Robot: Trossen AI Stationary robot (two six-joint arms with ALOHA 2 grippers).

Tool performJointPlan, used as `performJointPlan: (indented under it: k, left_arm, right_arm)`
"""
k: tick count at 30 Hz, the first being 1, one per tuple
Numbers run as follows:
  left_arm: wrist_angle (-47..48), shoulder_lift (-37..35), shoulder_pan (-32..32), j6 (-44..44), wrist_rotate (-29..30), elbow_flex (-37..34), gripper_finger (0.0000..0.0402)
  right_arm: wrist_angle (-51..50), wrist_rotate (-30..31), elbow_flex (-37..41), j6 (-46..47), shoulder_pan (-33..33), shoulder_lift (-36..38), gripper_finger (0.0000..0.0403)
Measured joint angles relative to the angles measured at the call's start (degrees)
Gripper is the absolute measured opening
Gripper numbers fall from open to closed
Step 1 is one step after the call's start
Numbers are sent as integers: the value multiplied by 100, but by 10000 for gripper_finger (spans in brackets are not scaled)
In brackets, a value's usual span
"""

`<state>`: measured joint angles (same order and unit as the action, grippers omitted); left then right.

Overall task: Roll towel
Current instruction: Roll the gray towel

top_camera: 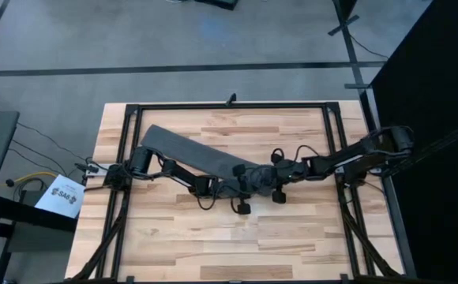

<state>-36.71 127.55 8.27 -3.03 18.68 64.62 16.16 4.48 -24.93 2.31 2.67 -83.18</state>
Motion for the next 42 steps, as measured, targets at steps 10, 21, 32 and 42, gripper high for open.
performJointPlan:
  k: [10, 21, 32, 42]
  left_arm:
    - [58, 0, -2, 26, 0, -2, 6]
    - [88, 2, -7, -15, -2, -7, 6]
    - [137, -235, -13, -403, -51, -12, 6]
    - [61, -361, -844, -1576, -1900, 138, 6]
  right_arm:
    - [-1615, 516, -6, 1051, 366, 1500, 26]
    - [-1072, 2098, -6, 1826, 1150, 447, 138]
    - [-712, 2181, -41, 2428, 1148, -385, 188]
    - [-798, 2193, -32, 2425, 1252, -361, 189]
